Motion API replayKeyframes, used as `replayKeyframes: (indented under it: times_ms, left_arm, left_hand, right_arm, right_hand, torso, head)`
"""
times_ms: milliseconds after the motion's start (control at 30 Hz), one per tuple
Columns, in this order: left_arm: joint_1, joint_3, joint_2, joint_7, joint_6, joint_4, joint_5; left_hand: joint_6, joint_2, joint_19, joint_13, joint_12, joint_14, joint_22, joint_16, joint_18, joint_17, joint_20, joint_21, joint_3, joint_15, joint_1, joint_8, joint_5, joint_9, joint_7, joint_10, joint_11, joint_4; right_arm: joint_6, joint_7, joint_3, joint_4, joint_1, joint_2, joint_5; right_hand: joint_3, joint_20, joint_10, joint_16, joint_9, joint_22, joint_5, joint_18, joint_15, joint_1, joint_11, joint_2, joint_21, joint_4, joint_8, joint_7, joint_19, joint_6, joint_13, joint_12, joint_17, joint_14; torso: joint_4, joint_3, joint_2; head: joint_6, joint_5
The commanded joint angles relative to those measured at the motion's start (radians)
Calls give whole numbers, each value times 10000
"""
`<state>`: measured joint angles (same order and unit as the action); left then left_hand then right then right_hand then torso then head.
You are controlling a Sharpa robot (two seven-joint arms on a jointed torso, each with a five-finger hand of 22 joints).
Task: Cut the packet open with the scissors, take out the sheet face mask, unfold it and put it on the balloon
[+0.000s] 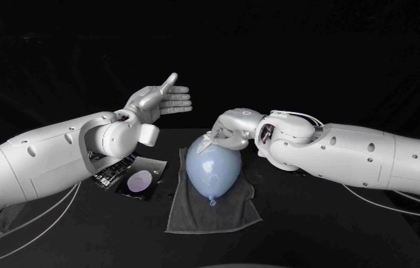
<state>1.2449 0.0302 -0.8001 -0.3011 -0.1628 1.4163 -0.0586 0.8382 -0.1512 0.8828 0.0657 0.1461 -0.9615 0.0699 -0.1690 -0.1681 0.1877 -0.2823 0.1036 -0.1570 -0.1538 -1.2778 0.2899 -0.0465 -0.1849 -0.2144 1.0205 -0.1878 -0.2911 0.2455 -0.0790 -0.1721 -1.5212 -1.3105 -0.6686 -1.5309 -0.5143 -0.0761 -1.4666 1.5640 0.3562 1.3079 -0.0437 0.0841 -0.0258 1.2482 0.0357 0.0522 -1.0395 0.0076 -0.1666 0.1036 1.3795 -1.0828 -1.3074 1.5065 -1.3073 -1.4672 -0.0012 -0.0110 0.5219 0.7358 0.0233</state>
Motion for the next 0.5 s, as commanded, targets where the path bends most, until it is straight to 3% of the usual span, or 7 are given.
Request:
replayKeyframes:
  times_ms: [33,233,367,500]
  left_arm:
    - [8,-10,2,-31,39,25,25]
    - [8,-10,0,-180,304,29,284]
    - [8,-8,11,-384,612,41,892]
    - [6,-7,49,-625,929,42,1660]
  left_hand:
    - [67,-60,55,-8,-54,-25,-9,36,-157,9,-11,59,-78,-2,-12,45,-19,14,-321,38,-19,-9]
    - [34,44,-123,-5,-86,53,-36,106,-126,9,-47,-36,-295,-24,-342,27,-18,38,-307,4,-22,37]
    - [38,240,-477,-4,-95,168,-55,202,-44,-1,-81,-219,-503,-40,-815,32,-18,51,-259,28,0,84]
    - [-17,411,-882,-12,-177,420,-55,365,96,-44,-95,-379,-765,-99,-1227,-7,-11,82,-242,-43,-19,57]
  right_arm:
    - [1345,325,-11,-87,15,-63,-18]
    - [2788,822,23,-288,0,-249,902]
    - [2967,902,78,-362,-84,-387,1786]
    - [2808,853,134,-458,-219,-523,2551]
  right_hand:
    - [-93,27,-739,68,86,1271,-46,116,-100,37,-90,-80,-51,18,-106,1,46,-121,-2270,77,-2635,-1036]
    - [-200,57,-783,68,148,1293,-47,108,-133,70,-131,-157,-91,62,-228,-44,71,-182,-2321,157,-2635,-1036]
    - [-228,65,-800,68,163,1299,-47,106,-141,78,-139,-171,-102,75,-256,-52,78,-189,-2341,188,-2635,-1036]
    - [-243,69,-805,68,171,1301,-47,106,-144,82,-143,-175,-104,82,-270,-56,79,-193,-2347,198,-2635,-1036]
  torso:
    - [-3,3,3]
    - [-5,4,-5]
    - [3,-1,-10]
    - [-6,-1,-8]
  head:
    - [-38,20]
    - [-109,37]
    - [-149,67]
    - [-237,78]
